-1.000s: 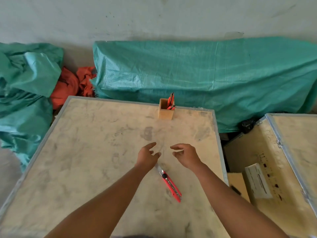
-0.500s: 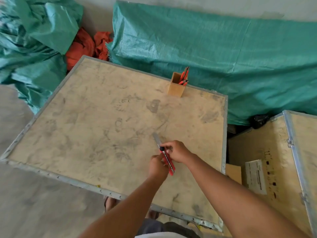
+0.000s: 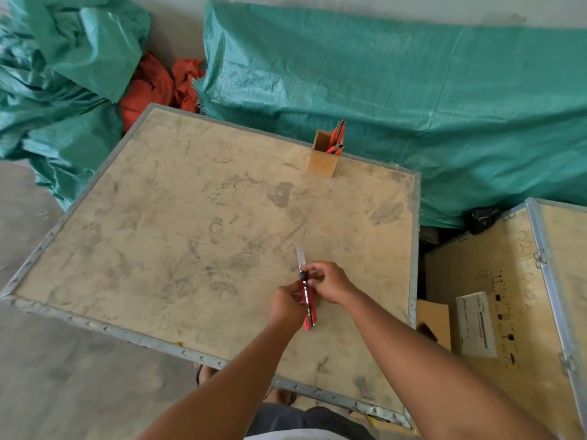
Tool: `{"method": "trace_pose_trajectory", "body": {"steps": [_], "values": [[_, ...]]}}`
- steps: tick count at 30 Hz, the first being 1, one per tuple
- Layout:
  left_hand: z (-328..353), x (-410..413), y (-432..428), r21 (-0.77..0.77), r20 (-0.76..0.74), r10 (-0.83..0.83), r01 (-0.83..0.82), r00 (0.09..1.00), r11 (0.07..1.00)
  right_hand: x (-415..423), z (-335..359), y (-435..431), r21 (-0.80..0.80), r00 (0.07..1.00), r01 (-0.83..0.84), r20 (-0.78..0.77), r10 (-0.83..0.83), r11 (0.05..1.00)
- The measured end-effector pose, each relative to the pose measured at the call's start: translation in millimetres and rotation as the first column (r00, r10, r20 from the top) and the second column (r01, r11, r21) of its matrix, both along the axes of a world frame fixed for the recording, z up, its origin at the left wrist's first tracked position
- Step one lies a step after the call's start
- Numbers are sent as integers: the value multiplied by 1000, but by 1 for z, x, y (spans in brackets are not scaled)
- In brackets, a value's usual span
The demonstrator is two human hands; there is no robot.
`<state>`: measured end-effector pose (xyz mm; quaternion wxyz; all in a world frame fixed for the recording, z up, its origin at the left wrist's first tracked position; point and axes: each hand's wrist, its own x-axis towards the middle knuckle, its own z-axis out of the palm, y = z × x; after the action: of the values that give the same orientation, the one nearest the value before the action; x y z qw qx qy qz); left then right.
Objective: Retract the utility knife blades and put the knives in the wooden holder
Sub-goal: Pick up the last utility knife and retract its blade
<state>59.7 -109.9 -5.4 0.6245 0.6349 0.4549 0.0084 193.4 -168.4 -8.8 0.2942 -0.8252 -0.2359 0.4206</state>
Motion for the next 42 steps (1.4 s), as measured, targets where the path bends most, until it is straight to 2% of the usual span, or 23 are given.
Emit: {"method": "trace_pose_trajectory", "body": {"steps": [5,11,13,18,21,23,30,37,42], "values": [[14,-3,12,-141,52,-26,33,998,989,1,15,-1,104,969,222,-137,-207,970],[54,-15,57,-156,214,-166,201,963,967,7,68,8,317,938,326,-225,-264,891],[69,-19,72,-105,242,-204,235,948,966,5,87,16,374,947,311,-200,-251,874],[102,-32,103,41,299,-252,251,920,967,-9,124,44,472,979,187,-16,-204,862],[115,-40,119,18,370,-233,244,899,970,-17,137,54,473,979,148,51,-195,869],[124,-43,129,3,415,-220,241,883,970,-24,144,58,452,987,78,90,-133,889],[143,-49,155,-16,480,-216,255,850,967,-44,161,62,435,986,-60,165,-14,898],[155,-53,159,-38,516,-230,291,825,956,-57,169,56,471,968,-106,249,-16,876],[177,-51,165,13,539,-271,313,798,950,-59,184,64,501,948,-48,297,-119,864]]}}
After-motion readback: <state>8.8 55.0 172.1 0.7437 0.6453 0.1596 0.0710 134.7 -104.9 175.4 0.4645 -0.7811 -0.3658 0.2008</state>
